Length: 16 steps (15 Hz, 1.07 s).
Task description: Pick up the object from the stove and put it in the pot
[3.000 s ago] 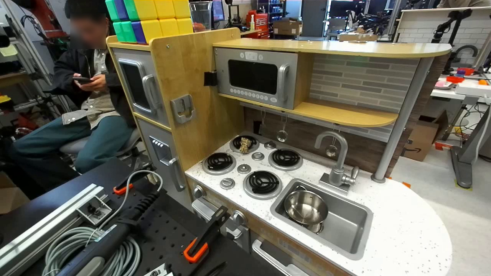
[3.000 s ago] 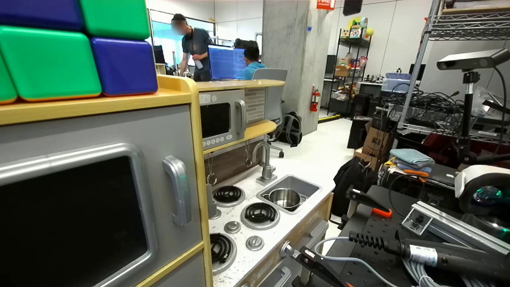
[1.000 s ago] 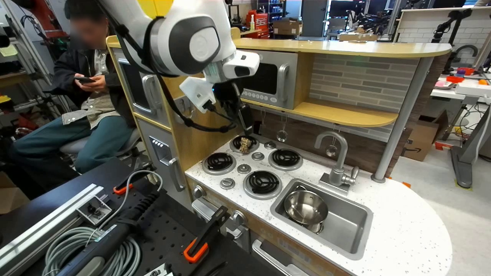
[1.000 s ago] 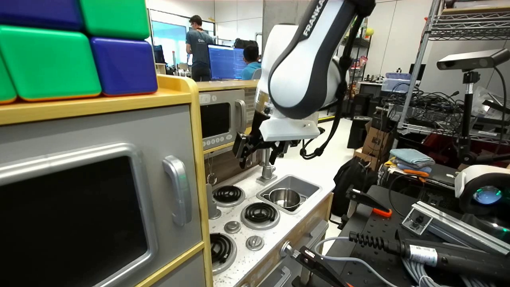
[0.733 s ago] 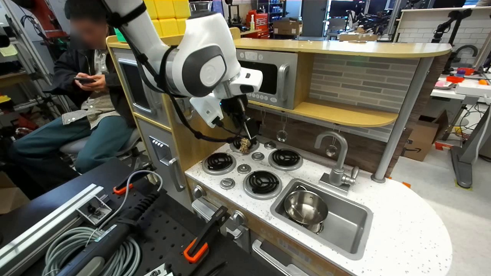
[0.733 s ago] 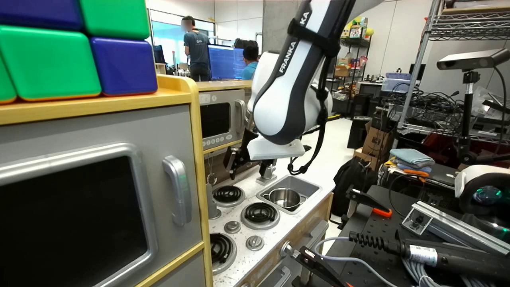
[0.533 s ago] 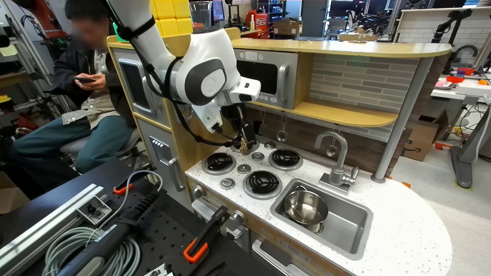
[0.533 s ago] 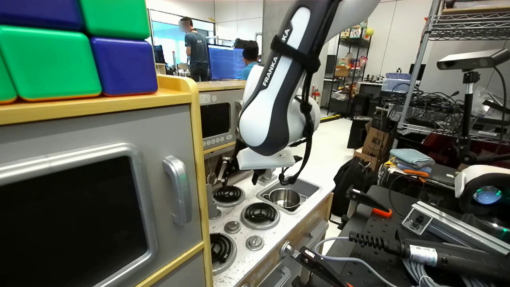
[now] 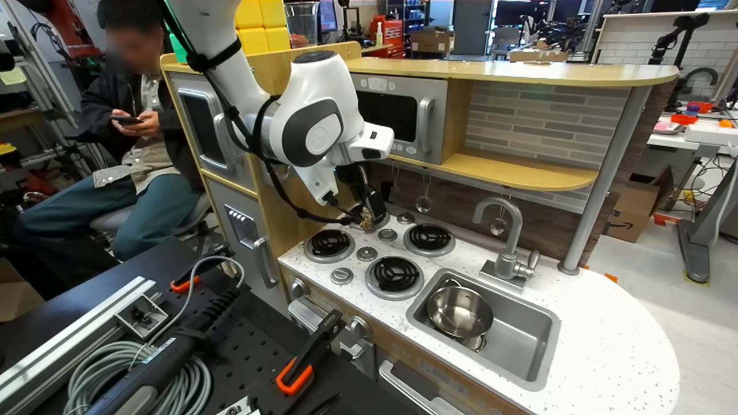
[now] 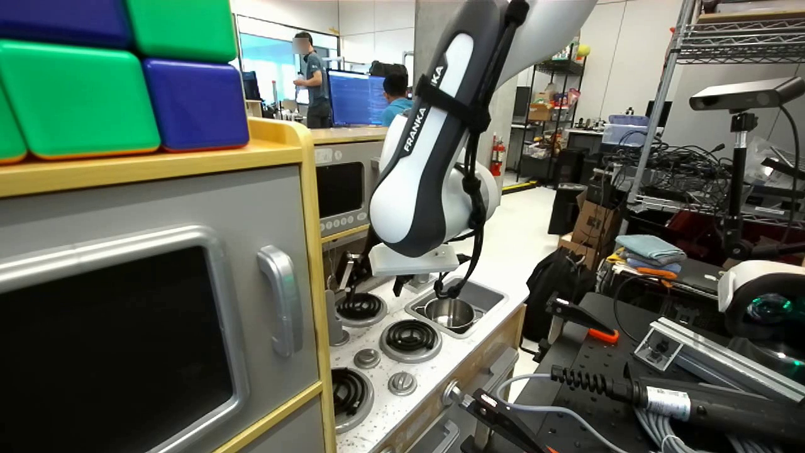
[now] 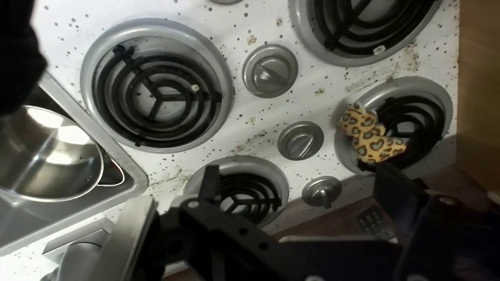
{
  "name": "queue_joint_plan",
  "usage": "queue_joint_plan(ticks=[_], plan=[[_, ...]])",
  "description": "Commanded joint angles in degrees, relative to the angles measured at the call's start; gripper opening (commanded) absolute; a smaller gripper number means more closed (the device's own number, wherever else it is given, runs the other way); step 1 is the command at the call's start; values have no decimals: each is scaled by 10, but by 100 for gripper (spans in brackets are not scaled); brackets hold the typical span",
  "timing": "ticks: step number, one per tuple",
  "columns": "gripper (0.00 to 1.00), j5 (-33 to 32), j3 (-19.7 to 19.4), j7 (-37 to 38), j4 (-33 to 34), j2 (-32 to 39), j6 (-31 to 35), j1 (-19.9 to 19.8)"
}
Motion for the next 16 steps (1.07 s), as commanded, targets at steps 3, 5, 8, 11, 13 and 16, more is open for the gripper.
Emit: queue_joint_plan(ticks=[3, 5, 8, 11, 13, 16], plan=[[100, 22, 7, -36, 38, 68, 87, 0], [100, 21, 35, -49, 48, 91, 129, -17], [100, 6, 92, -66, 76, 134, 195, -53], [100, -6, 127, -77, 153, 176, 188, -75], [100, -6, 136, -86, 193, 201, 188, -82], [100, -3, 134, -91, 248, 233, 188, -82]])
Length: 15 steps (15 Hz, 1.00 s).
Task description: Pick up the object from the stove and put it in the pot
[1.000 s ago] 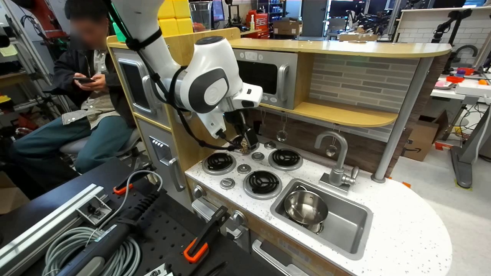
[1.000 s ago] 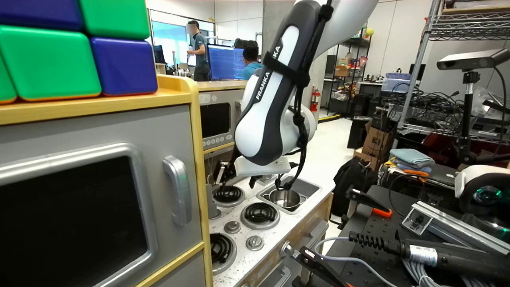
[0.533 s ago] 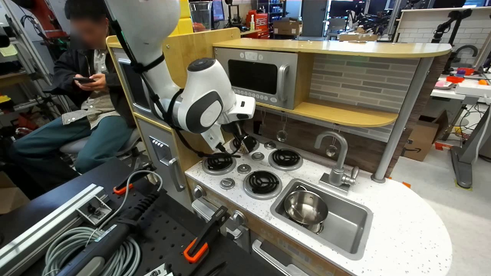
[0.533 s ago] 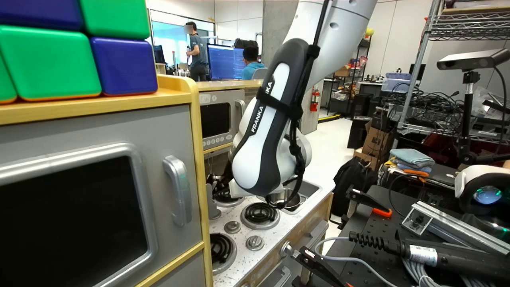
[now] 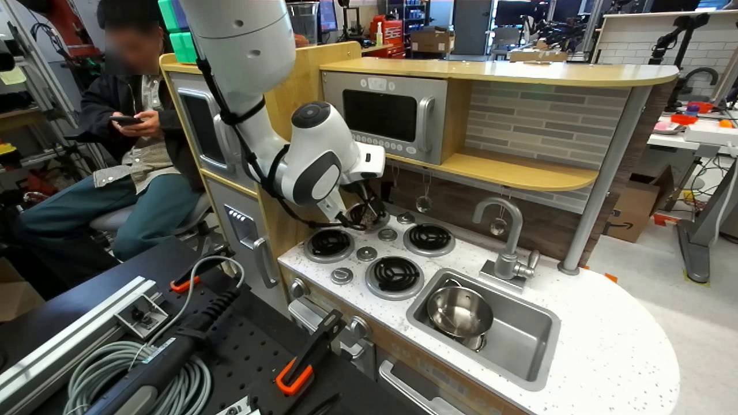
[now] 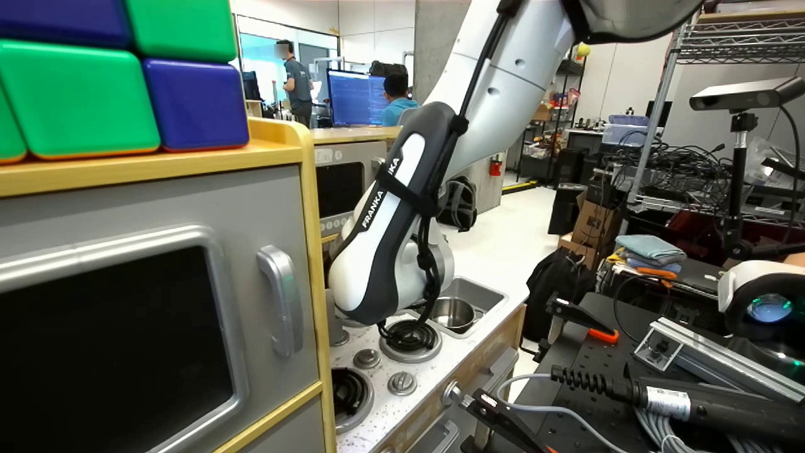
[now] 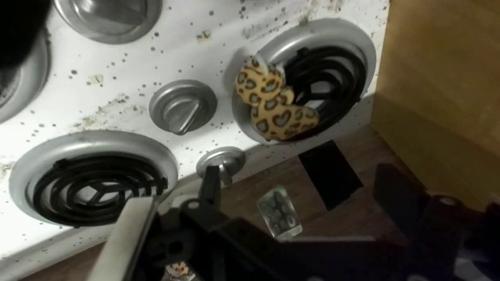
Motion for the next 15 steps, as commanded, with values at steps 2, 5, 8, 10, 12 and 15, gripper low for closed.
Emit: queue_joint_plan(ticks=[2, 5, 8, 10, 12, 15], plan=[[100, 11, 10, -23, 101, 65, -1, -8], [100, 33, 0, -18, 87, 64, -1, 0], [100, 44, -3, -17, 72, 57, -10, -2], [100, 52, -4, -16, 64, 54, -17, -3], [100, 59, -4, -14, 60, 54, -25, -5], [100, 63, 2, -13, 56, 54, -46, -9]])
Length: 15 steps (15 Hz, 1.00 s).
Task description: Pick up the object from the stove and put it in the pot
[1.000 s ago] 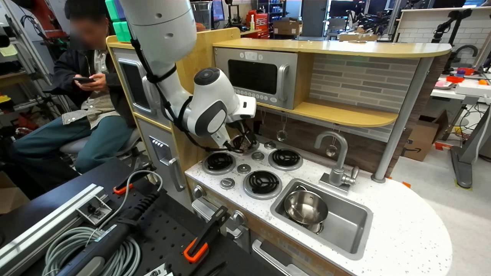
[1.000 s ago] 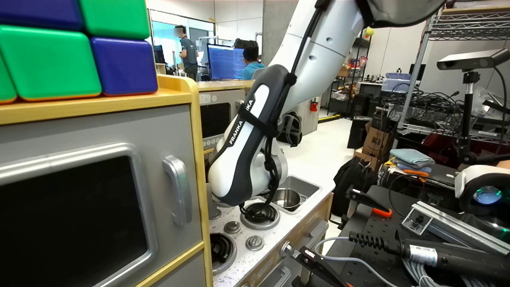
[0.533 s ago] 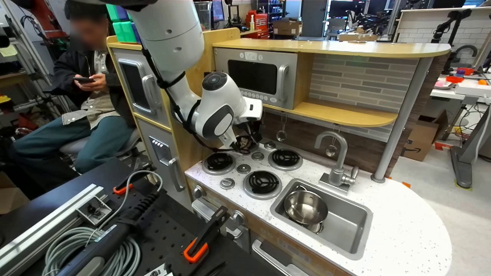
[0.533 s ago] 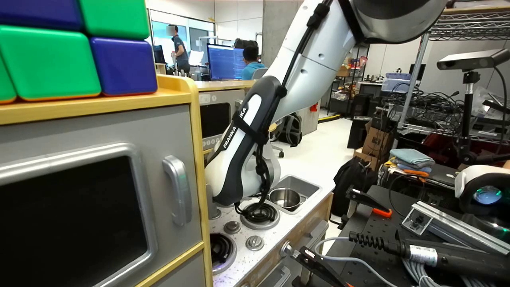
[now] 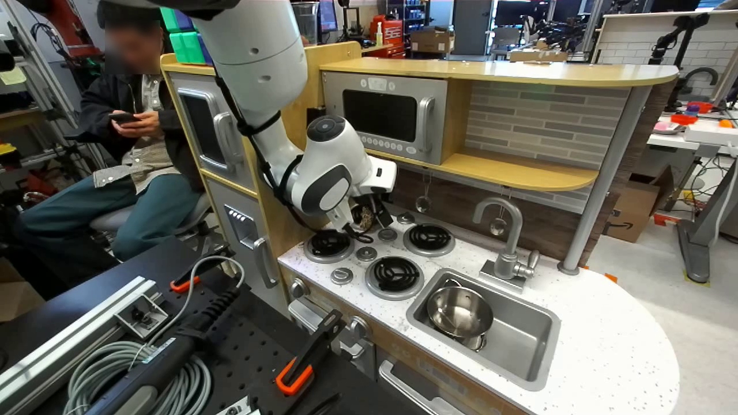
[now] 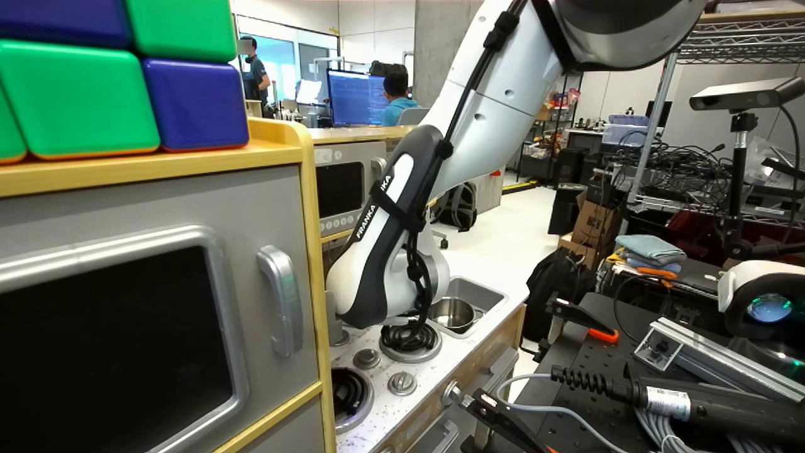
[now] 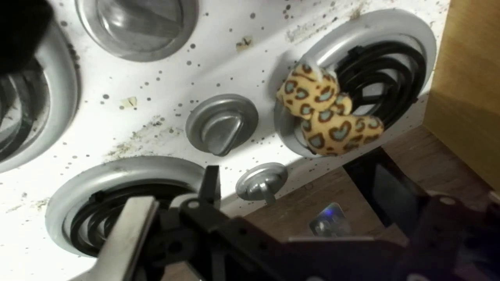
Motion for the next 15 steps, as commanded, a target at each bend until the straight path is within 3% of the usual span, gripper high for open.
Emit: queue_joint_plan(ticks=[1, 10, 11, 12, 15], plan=[[100, 15, 14, -6, -2, 6, -25, -9], [100, -14, 74, -36, 18, 42, -15, -56], [75, -15, 77, -39, 20, 45, -16, -58], [74, -17, 80, -43, 20, 45, -17, -61], [49, -26, 92, -52, 12, 41, -18, -73]])
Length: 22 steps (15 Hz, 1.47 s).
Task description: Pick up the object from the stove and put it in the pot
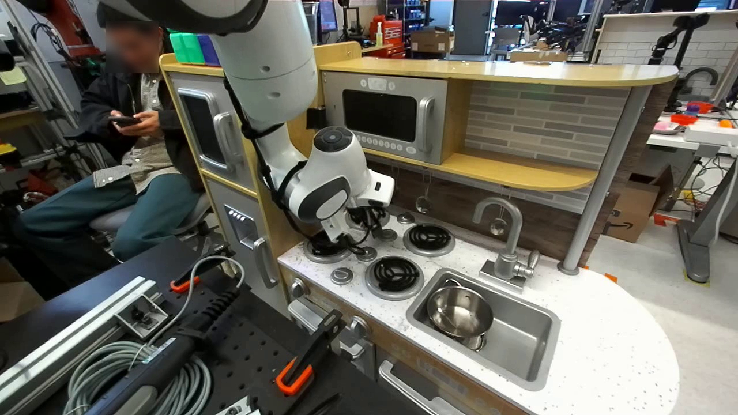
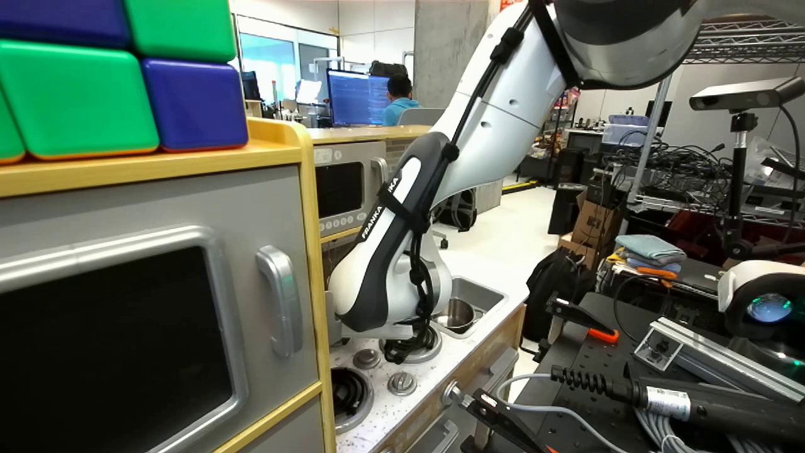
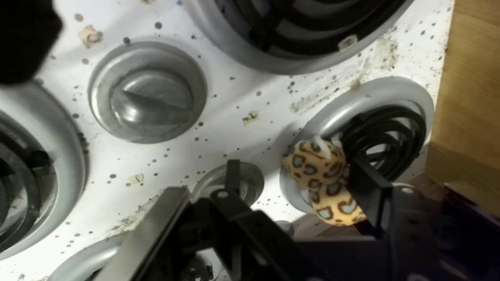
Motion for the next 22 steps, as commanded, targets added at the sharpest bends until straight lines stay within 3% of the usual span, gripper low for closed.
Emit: queue_joint_plan(ticks=[1, 6, 11, 12, 13, 15, 18, 22], plan=[[42, -19, 35, -20, 3, 13, 17, -23], [3, -20, 66, -17, -32, -19, -4, -55], [1, -15, 93, -14, -123, -106, -26, -107], [1, -7, 81, -9, -141, -129, -29, -107], [0, 5, 59, -2, -150, -149, -34, -97], [1, 49, -30, 26, -142, -172, -61, -45], [1, 79, -142, 55, -113, -164, -108, 12], [1, 93, -294, 154, -77, -127, -200, 113]])
